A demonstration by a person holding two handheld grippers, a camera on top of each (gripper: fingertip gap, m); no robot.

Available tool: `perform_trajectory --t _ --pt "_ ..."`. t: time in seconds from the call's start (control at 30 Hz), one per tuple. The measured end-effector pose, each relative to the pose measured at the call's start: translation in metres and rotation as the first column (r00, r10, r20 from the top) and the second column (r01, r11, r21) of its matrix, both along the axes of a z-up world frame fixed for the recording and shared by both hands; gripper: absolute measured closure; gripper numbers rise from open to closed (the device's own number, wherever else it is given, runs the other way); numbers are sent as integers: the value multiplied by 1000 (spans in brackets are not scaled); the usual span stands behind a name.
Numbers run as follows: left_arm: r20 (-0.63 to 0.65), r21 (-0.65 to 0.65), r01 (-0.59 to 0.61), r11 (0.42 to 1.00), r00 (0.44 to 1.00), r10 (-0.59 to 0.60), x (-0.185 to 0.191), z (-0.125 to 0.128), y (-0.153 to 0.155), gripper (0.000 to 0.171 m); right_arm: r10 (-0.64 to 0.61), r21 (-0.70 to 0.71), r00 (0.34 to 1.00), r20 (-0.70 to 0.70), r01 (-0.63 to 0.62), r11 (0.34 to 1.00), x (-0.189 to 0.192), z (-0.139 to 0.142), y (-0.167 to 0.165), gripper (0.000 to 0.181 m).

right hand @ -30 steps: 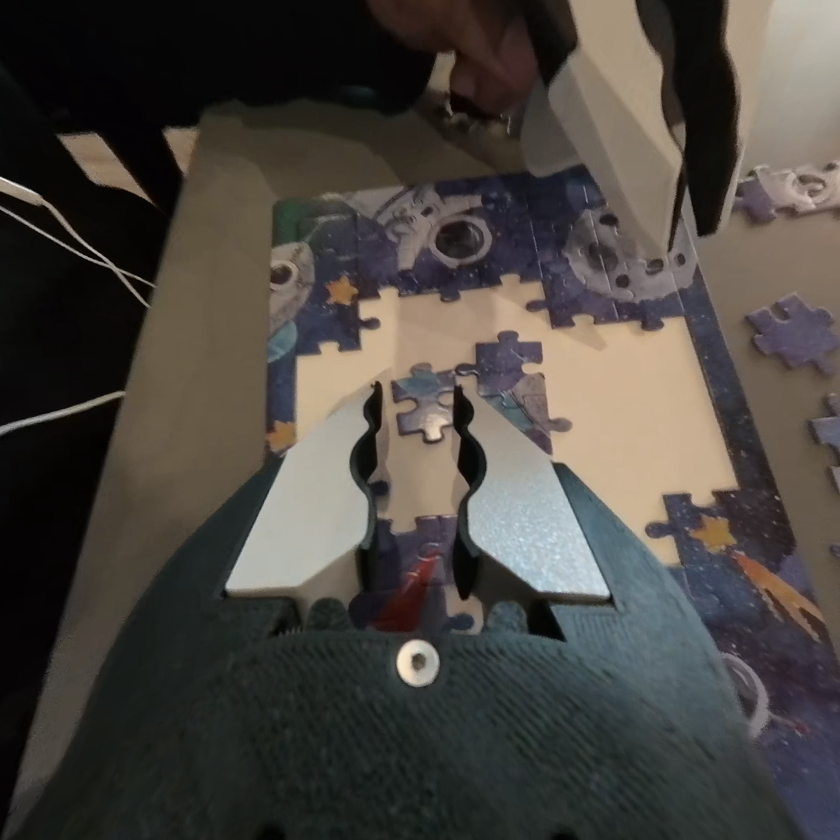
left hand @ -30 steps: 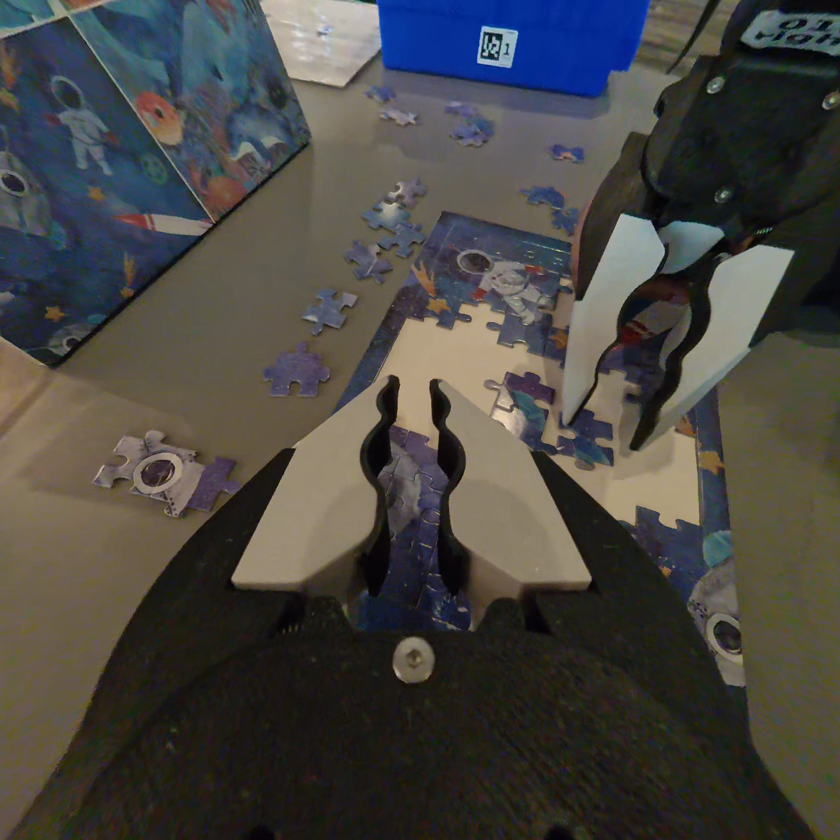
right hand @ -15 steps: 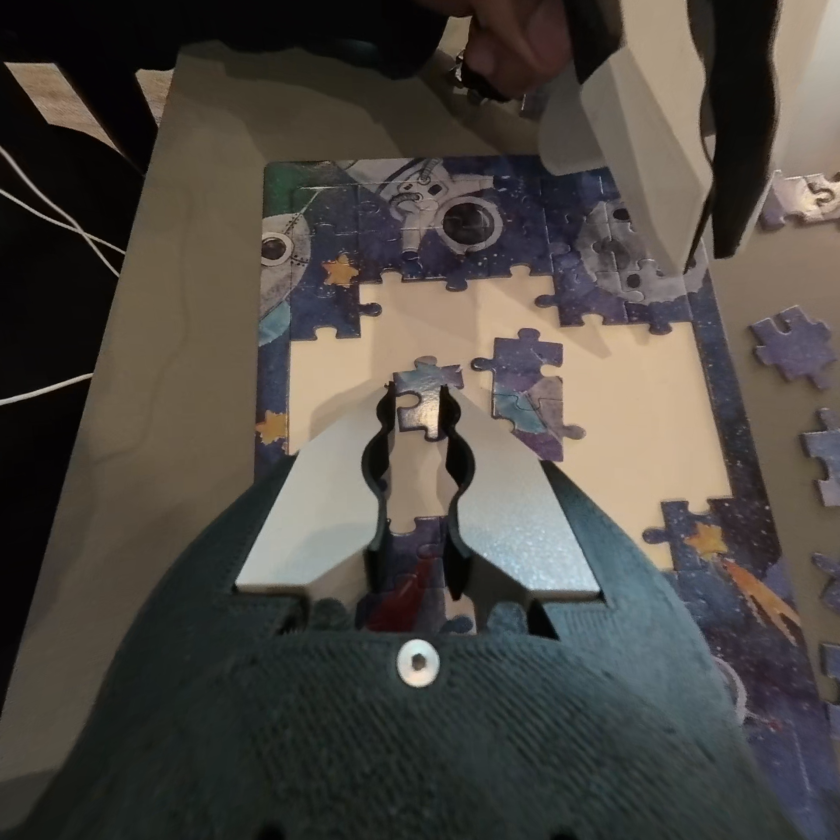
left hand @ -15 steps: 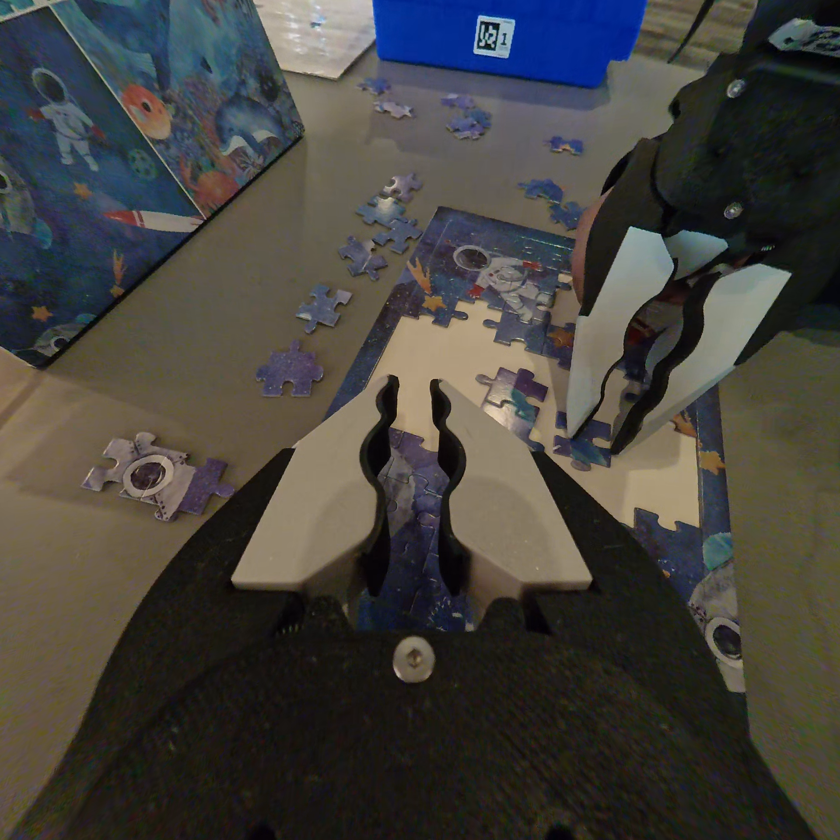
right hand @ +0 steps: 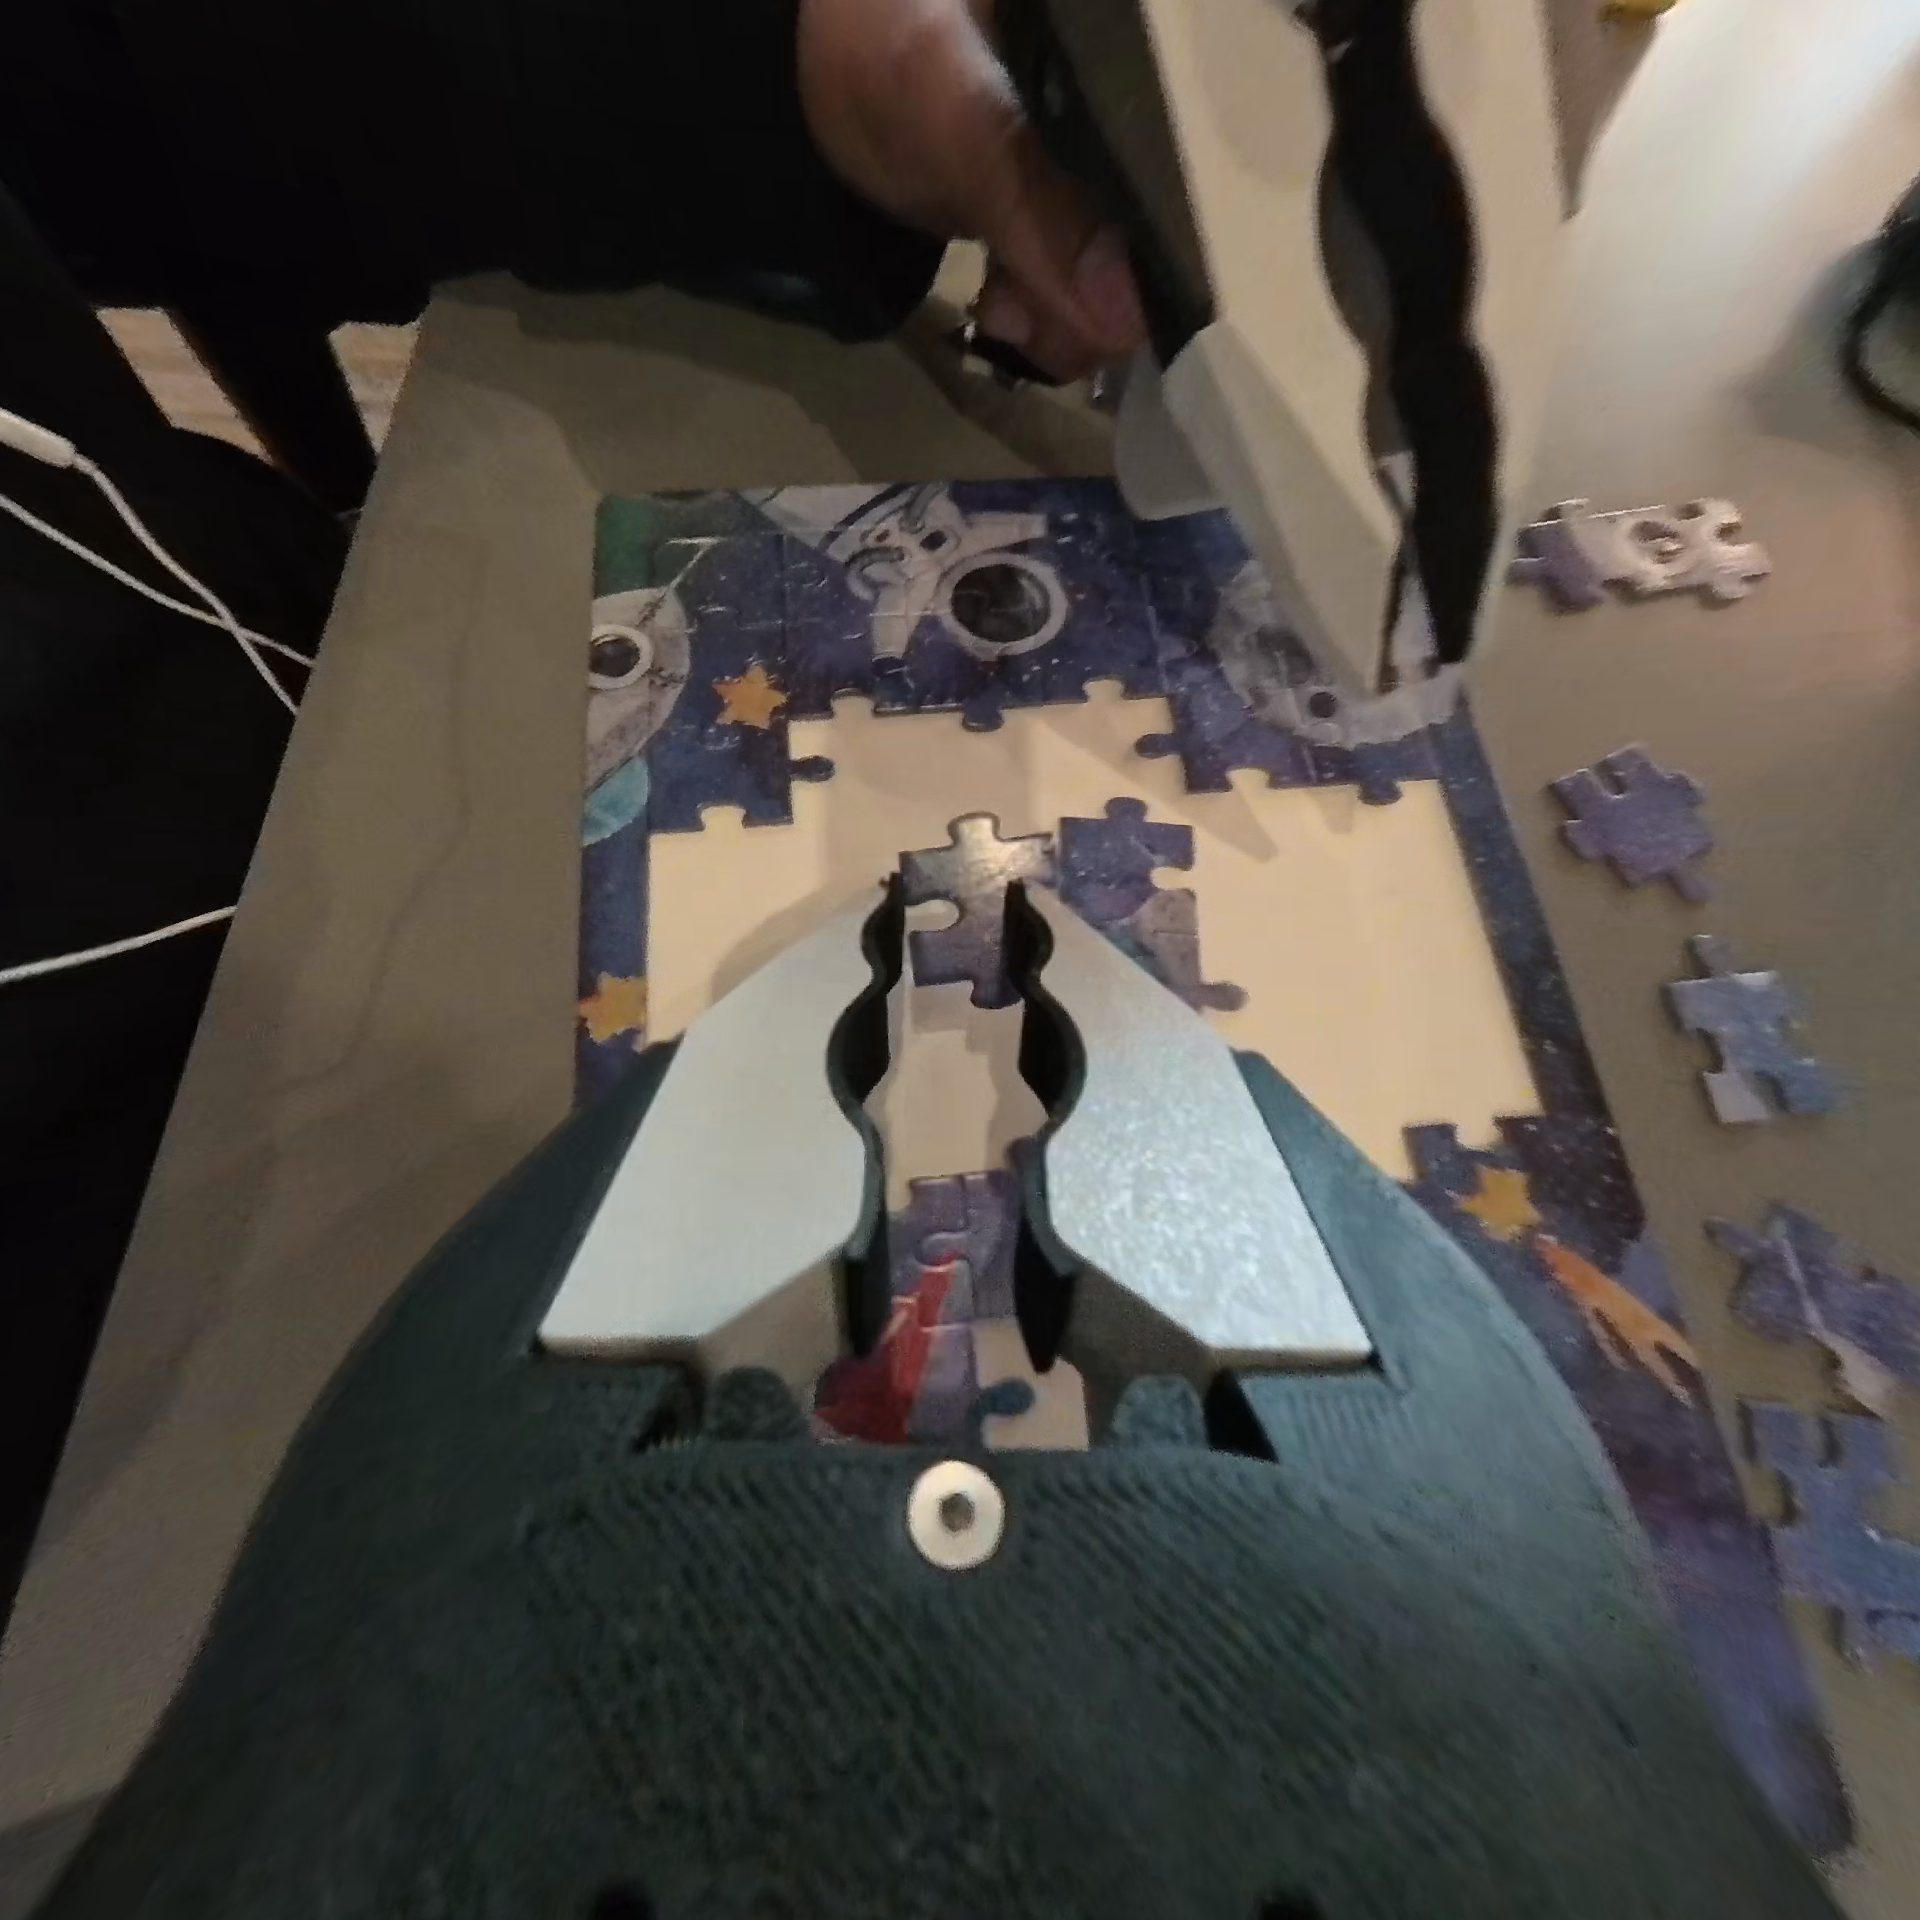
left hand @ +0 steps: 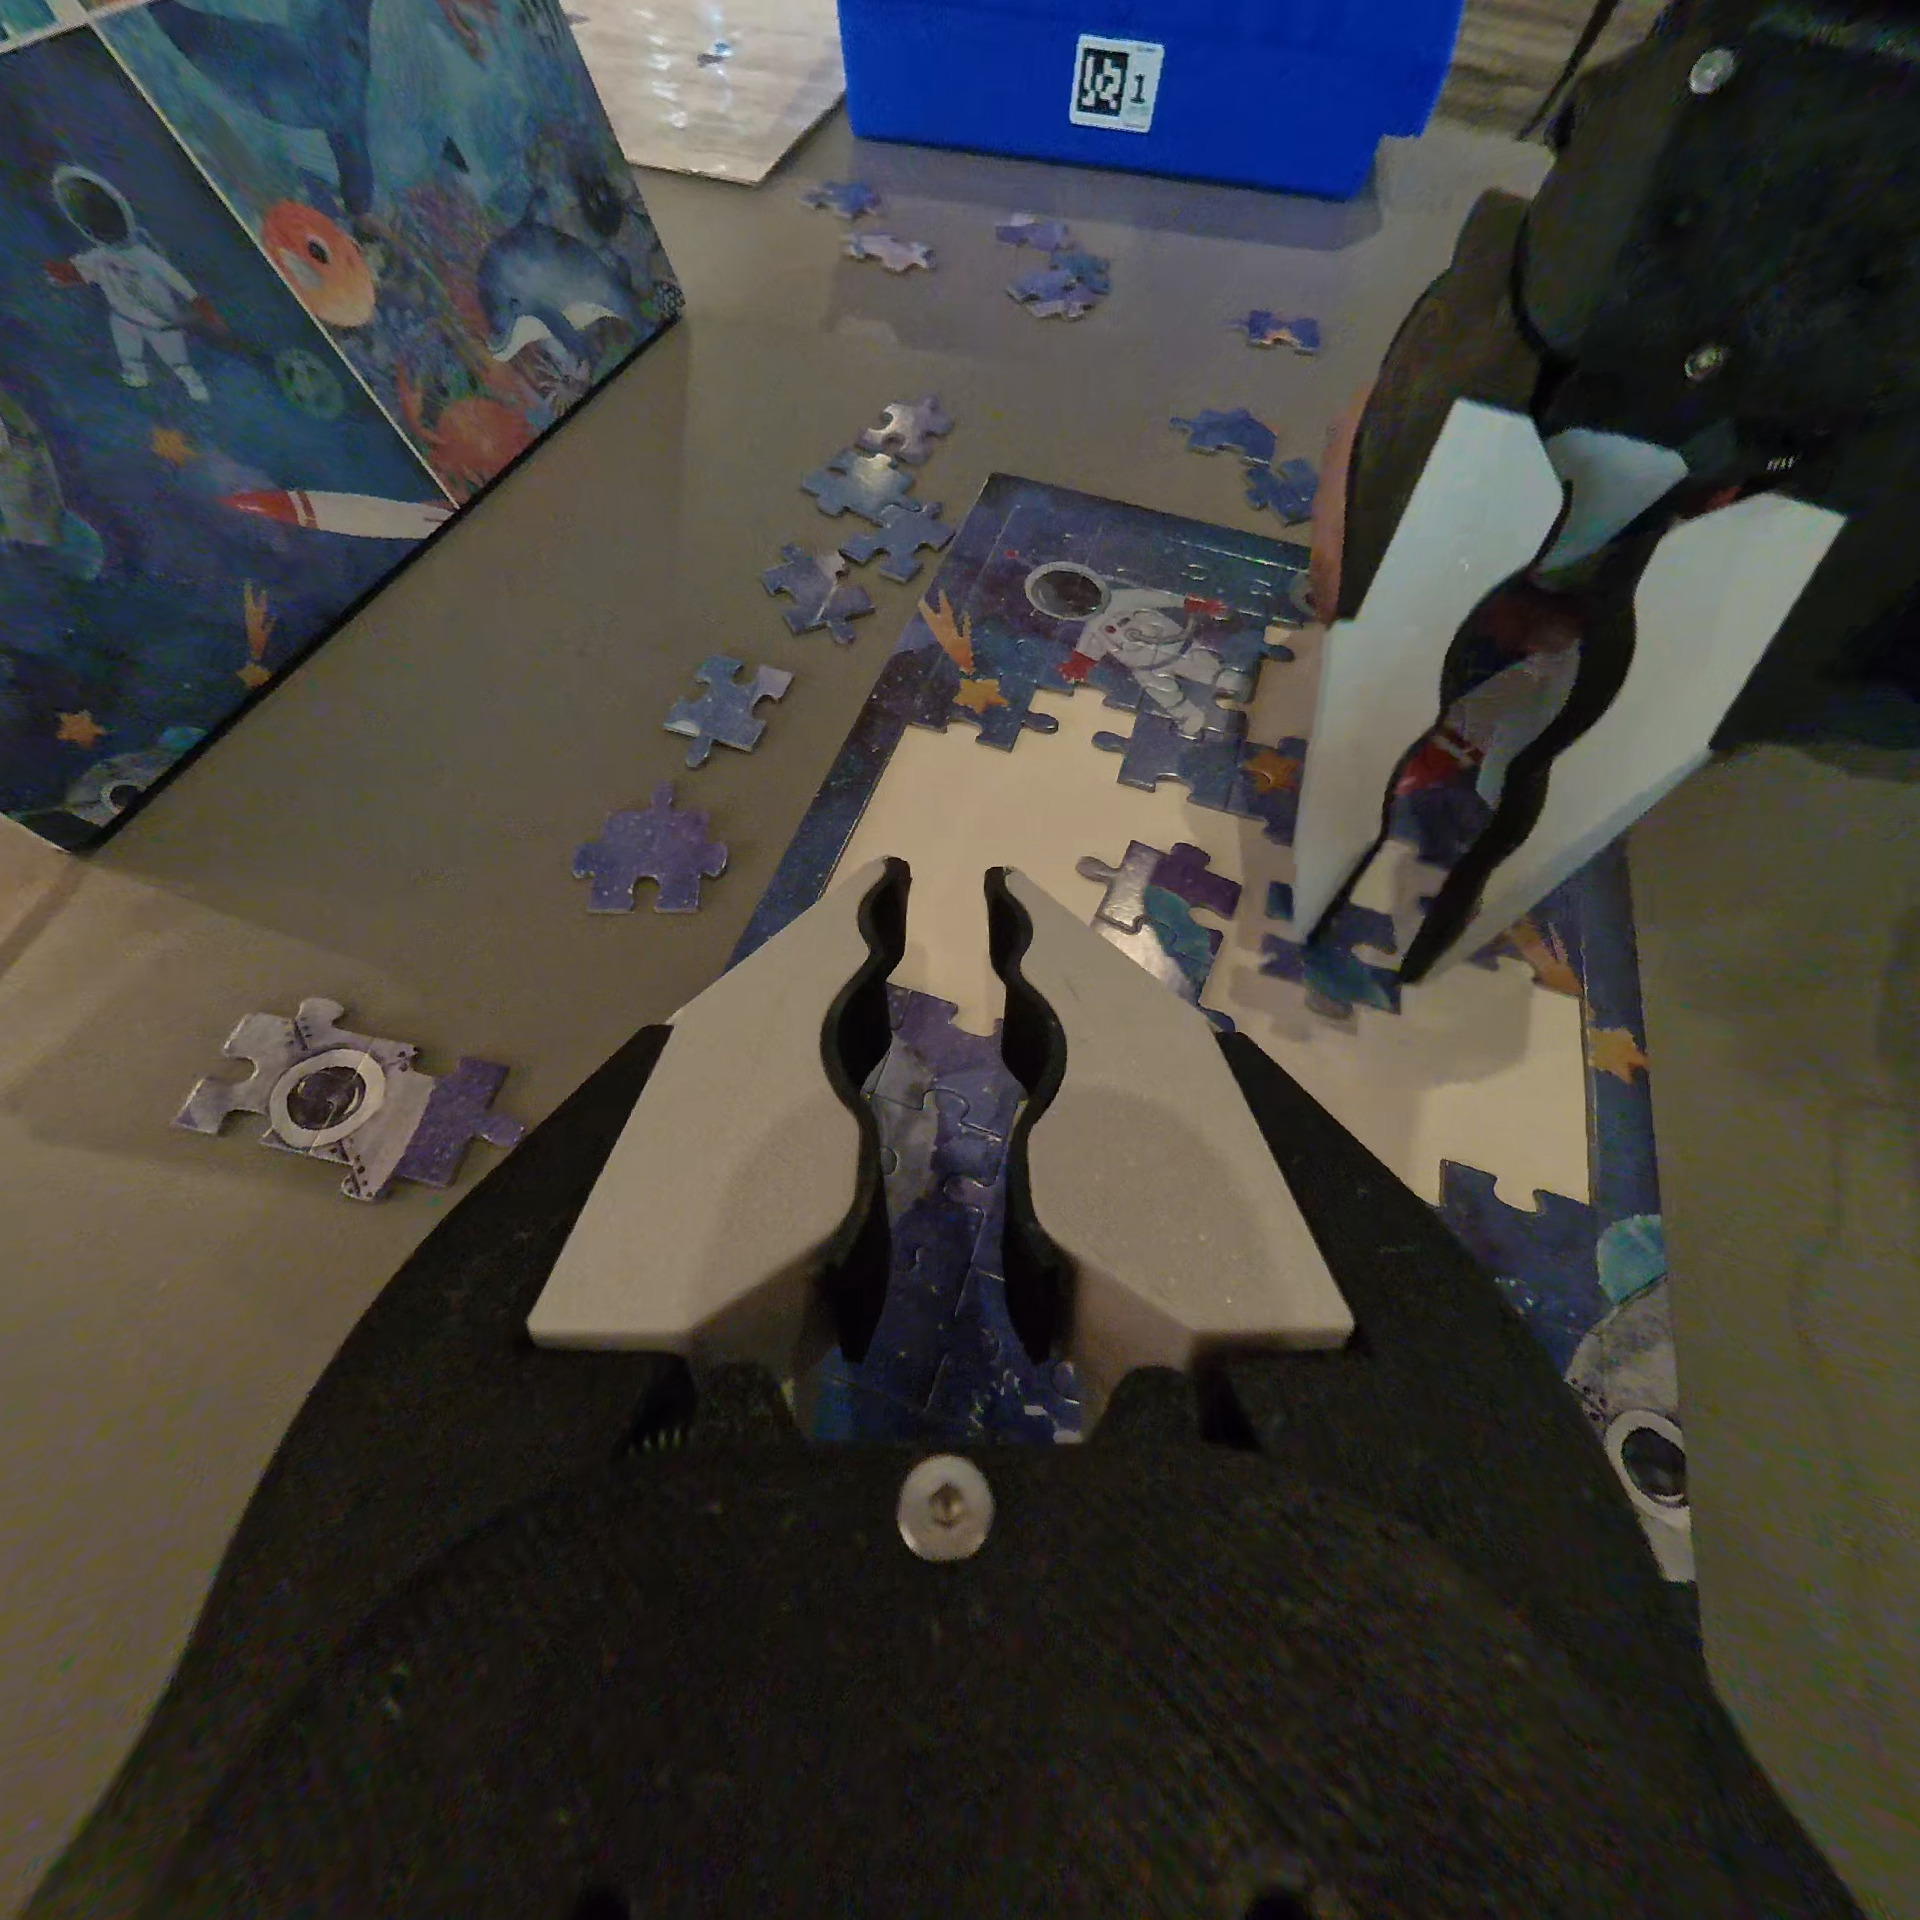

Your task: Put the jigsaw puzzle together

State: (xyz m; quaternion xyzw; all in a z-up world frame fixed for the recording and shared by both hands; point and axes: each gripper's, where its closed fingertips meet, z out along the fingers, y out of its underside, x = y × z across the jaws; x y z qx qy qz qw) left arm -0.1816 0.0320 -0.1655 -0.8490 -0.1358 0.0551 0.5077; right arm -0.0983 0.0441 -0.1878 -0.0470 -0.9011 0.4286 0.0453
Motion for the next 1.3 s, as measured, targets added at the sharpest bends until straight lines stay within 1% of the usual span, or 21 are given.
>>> perform_trajectory --t 0.17,0.37,0.7,0.9,1.03,1.1,1.17,1.23,1.3 --pt "5 0 11 1000 1000 -11 2 0 1 158 -106 -14 991 -77 105 994 -22 8 11 163" --pt "13 3 15 1000 1000 -15 3 -1 2 158 -172 -14 975 -139 172 985 -35 12 17 163" --pt "28 -23 38 999 999 -37 7 -7 4 158 -178 11 974 -144 181 983 -36 8 19 163" --pt "69 -90 115 989 992 -109 22 -21 8 156 -186 2 972 -143 189 982 -38 9 21 163" --pt "90 -82 152 985 985 -144 32 -21 13 155 -211 -2 965 -157 213 977 -43 12 28 163" --pt "87 -95 158 983 985 -150 34 -23 13 155 -269 -4 945 -187 273 962 -53 16 46 163" --pt "82 -99 162 982 985 -154 35 -23 13 154 -364 -30 911 -192 366 930 -63 23 78 163" --pt "78 -104 162 981 985 -154 35 -24 13 154 -469 -47 864 -181 469 882 -66 29 121 164" --pt "75 -111 162 981 985 -154 35 -25 13 153 -554 -33 814 -176 557 830 -60 29 171 163"
